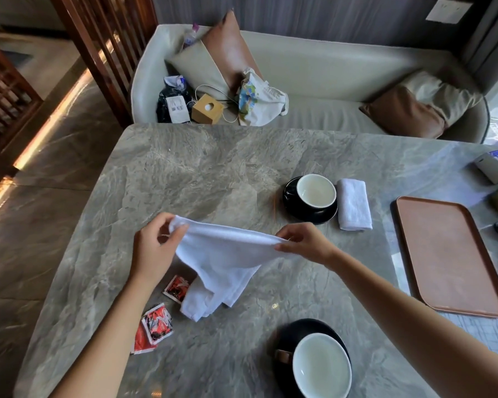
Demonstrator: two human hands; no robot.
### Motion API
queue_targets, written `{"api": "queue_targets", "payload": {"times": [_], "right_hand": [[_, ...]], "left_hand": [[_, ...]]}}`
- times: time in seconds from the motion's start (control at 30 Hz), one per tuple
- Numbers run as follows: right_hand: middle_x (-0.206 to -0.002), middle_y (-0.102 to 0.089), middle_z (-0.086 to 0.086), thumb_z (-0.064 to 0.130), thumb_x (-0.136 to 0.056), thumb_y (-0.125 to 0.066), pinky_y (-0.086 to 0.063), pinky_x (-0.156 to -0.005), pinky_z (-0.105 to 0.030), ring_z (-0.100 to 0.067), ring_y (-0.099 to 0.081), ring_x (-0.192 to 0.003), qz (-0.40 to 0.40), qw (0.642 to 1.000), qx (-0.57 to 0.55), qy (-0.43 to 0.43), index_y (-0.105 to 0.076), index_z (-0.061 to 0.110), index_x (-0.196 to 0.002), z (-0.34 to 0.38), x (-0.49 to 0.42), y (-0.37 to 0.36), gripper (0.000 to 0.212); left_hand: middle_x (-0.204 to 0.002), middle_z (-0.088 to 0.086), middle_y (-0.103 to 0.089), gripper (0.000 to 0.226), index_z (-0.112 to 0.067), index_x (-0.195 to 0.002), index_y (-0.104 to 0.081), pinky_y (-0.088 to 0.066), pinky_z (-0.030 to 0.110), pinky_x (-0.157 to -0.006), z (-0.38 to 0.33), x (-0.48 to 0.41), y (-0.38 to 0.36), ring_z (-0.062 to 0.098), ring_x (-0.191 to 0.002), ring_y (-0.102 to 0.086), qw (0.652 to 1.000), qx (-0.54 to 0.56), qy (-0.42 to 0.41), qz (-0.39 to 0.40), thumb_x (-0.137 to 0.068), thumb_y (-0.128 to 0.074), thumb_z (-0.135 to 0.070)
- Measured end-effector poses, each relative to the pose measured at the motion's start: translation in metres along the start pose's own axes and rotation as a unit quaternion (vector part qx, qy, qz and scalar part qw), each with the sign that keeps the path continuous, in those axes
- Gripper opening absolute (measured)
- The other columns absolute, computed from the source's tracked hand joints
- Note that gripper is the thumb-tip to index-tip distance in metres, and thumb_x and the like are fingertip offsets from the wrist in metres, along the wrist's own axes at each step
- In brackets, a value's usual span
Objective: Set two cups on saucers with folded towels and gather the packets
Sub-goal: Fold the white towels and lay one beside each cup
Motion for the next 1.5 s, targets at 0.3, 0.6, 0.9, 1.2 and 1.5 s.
{"api": "queue_targets", "payload": {"times": [0.3, 0.6, 0.9, 1.2, 1.5], "right_hand": [[-0.064, -0.054, -0.001, 0.016, -0.083, -0.07, -0.036, -0.057, -0.029, -0.012, -0.046, -0.063, -0.114, 0.989, 0.078, 0.05, -0.067, 0.006, -0.075, 0.029, -0.036, 0.04, 0.013], [-0.077, -0.059, 0.0, 0.018, -0.092, -0.058, -0.048, -0.063, -0.023, -0.012, -0.055, -0.071, -0.186, 0.951, -0.228, 0.091, -0.068, 0.021, -0.089, 0.144, -0.085, 0.068, 0.011], [-0.07, -0.069, 0.011, 0.027, -0.095, -0.053, -0.052, -0.056, -0.018, -0.002, -0.063, -0.064, -0.105, 0.965, -0.217, 0.101, -0.071, 0.021, -0.087, 0.16, -0.083, 0.07, 0.021], [-0.06, -0.045, 0.003, 0.036, -0.073, -0.068, -0.034, -0.043, -0.015, -0.006, -0.04, -0.048, 0.087, 0.964, -0.169, -0.185, -0.065, 0.017, -0.08, -0.017, -0.028, -0.02, 0.02], [-0.065, -0.051, 0.003, 0.025, -0.094, -0.055, -0.049, -0.05, -0.018, -0.005, -0.05, -0.053, 0.083, 0.94, -0.201, -0.264, -0.063, 0.015, -0.093, -0.06, -0.008, -0.036, 0.014]], "left_hand": [[-0.068, 0.011, -0.038, 0.025, 0.008, -0.074, -0.048, -0.025, 0.025, -0.057, 0.027, -0.018, 0.025, 0.01, -0.064, -0.035, 0.99, 0.108, 0.085, -0.033, -0.09, -0.057, -0.01], [-0.081, -0.006, -0.056, 0.01, -0.023, -0.086, -0.061, -0.041, 0.023, -0.071, -0.042, -0.092, 0.102, 0.008, -0.078, -0.053, 0.967, 0.208, 0.063, -0.136, -0.091, -0.053, -0.028], [-0.105, -0.008, -0.071, 0.015, -0.03, -0.097, -0.066, -0.057, 0.031, -0.08, -0.011, -0.098, 0.111, 0.009, -0.099, -0.067, 0.935, 0.331, 0.118, -0.056, -0.092, -0.052, -0.032], [-0.073, 0.004, -0.076, 0.016, -0.016, -0.097, -0.063, -0.058, 0.026, -0.052, 0.129, 0.027, 0.036, 0.014, -0.061, -0.072, 0.875, 0.26, 0.391, 0.118, -0.089, -0.054, -0.027], [-0.089, 0.001, -0.076, 0.018, -0.019, -0.106, -0.062, -0.054, 0.03, -0.067, 0.151, 0.054, 0.01, 0.015, -0.08, -0.072, 0.862, 0.243, 0.436, 0.09, -0.09, -0.057, -0.025]]}}
Point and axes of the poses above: each hand's wrist, its own x-axis away from the middle knuckle, its own y-axis out of the back of the hand, z = x × y, the point moved 8 cm from there along -x, towards the middle knuckle
